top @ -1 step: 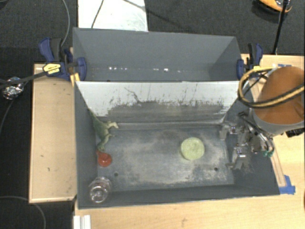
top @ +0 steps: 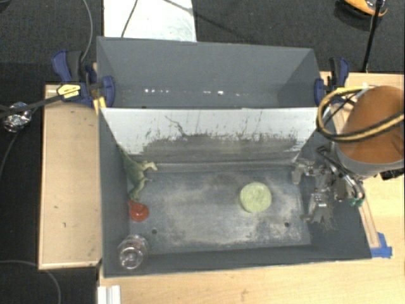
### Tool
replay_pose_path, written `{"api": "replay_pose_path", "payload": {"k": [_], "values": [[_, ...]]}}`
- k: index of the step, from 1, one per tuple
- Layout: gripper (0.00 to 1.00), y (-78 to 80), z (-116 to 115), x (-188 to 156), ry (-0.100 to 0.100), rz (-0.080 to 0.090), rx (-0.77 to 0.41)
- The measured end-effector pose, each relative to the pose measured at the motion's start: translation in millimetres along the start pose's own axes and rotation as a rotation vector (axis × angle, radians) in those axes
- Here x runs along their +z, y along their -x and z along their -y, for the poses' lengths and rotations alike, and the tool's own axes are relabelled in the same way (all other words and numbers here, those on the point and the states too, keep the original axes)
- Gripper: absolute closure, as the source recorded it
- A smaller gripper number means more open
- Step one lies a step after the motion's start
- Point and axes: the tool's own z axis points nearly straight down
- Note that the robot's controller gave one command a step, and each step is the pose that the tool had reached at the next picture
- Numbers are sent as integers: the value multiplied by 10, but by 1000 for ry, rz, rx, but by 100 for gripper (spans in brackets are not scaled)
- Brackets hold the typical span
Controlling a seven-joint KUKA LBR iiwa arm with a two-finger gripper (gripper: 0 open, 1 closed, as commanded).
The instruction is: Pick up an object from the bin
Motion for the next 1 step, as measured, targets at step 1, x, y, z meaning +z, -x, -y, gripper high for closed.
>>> {"api": "replay_pose_path", "payload": {"k": [1], "values": [[0,218,-413,170,0,1,93]]}}
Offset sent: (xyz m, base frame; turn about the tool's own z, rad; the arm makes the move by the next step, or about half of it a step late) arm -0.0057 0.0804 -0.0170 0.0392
